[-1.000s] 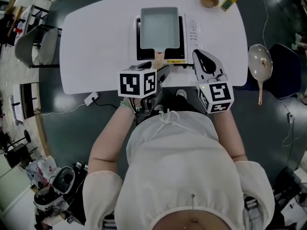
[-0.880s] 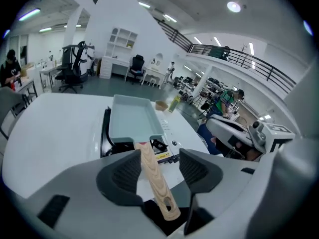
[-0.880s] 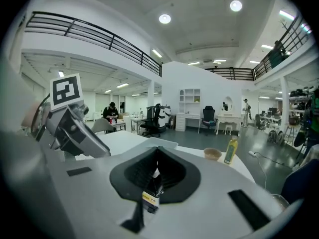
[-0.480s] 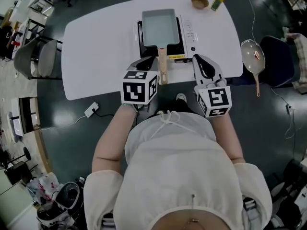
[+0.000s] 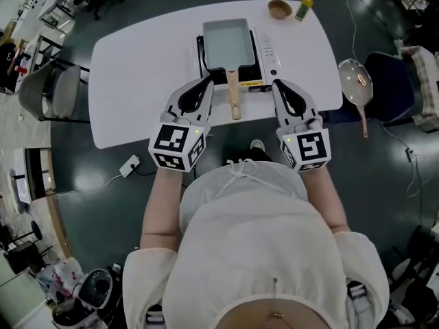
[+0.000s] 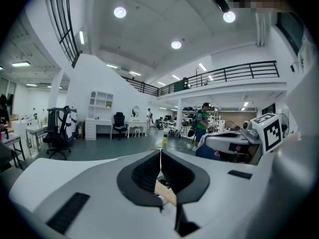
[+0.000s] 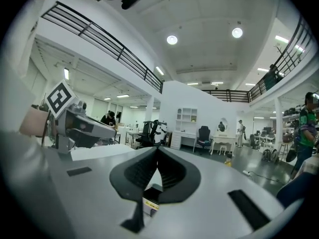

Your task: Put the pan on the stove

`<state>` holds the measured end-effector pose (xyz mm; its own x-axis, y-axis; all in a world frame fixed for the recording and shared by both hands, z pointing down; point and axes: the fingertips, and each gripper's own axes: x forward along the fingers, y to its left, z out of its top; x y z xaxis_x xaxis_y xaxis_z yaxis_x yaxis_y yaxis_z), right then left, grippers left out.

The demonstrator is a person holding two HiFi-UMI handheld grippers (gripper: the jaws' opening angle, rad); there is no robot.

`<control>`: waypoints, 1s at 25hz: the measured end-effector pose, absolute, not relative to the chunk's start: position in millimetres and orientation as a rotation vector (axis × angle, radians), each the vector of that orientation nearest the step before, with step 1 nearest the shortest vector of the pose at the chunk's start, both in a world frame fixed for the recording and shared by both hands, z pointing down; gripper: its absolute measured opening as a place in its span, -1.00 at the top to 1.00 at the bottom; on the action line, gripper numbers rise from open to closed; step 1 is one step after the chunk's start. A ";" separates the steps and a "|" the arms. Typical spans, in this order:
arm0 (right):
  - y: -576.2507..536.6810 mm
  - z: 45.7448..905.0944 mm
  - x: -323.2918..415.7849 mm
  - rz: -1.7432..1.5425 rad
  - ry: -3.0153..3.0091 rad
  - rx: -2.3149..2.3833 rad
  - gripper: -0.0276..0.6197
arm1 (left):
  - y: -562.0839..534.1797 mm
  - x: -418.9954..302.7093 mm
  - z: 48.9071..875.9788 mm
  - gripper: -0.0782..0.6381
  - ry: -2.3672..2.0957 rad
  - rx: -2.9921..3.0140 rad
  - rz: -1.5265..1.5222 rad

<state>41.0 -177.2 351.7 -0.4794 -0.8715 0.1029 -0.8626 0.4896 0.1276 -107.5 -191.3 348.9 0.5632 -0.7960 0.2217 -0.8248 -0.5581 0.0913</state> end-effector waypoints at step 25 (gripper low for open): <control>-188.4 344.5 29.5 -0.133 -2.659 1.399 0.91 | -195.7 -126.0 331.6 0.71 -1.477 2.700 0.160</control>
<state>29.5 -188.4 344.5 -0.5603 -0.8247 0.0771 -0.8129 0.5654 0.1397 -126.0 -195.7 331.6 0.5356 -0.8359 0.1196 -0.8421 -0.5393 0.0024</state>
